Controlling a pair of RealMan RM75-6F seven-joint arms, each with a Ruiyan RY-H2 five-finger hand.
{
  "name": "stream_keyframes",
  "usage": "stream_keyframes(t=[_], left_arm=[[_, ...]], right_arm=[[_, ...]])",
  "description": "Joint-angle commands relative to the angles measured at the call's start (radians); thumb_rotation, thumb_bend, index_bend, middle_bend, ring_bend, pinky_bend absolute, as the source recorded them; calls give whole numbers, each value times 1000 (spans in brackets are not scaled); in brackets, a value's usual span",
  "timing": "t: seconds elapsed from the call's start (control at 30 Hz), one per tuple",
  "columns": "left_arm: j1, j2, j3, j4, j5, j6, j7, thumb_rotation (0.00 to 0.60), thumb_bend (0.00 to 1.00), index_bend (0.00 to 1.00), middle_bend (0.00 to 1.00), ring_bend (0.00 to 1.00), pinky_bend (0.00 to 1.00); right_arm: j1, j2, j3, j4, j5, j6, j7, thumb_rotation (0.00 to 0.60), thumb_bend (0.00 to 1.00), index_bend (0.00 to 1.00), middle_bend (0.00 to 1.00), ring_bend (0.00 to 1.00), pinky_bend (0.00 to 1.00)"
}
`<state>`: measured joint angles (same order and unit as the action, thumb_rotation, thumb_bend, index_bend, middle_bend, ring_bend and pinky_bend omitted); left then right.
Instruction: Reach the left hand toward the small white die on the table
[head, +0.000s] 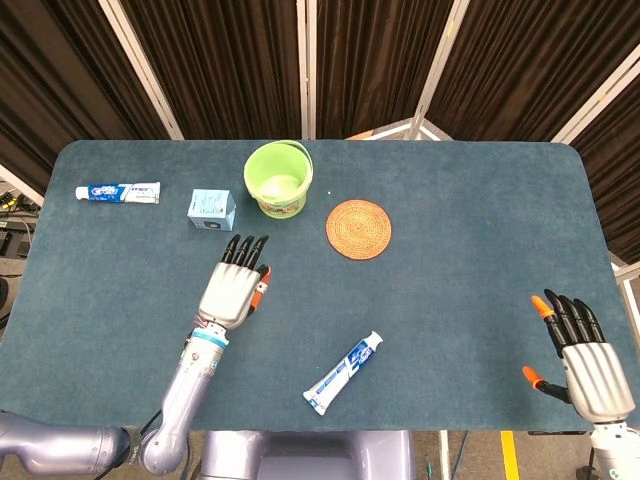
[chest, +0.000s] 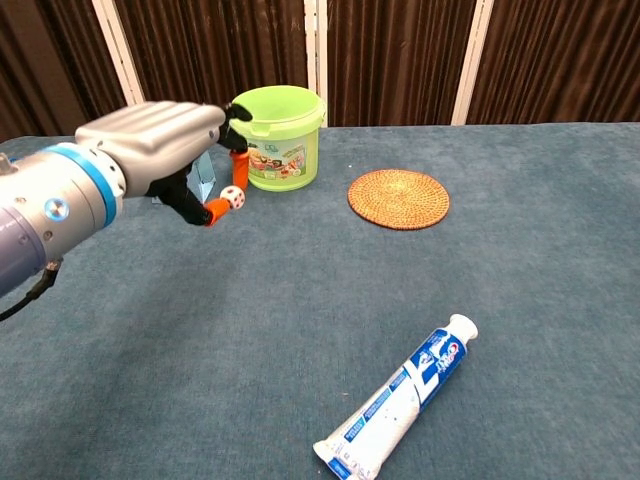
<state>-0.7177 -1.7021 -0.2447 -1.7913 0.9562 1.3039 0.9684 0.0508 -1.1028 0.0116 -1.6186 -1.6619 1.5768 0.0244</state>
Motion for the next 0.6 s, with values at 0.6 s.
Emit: stream_keyframes(t=[0.6], left_arm=[[26, 76, 49, -32, 26, 39, -68, 600, 294, 210, 0, 0, 0]], right_arm=[[-4, 0, 1, -1, 4, 2, -8, 600, 83, 0, 0, 0, 0]])
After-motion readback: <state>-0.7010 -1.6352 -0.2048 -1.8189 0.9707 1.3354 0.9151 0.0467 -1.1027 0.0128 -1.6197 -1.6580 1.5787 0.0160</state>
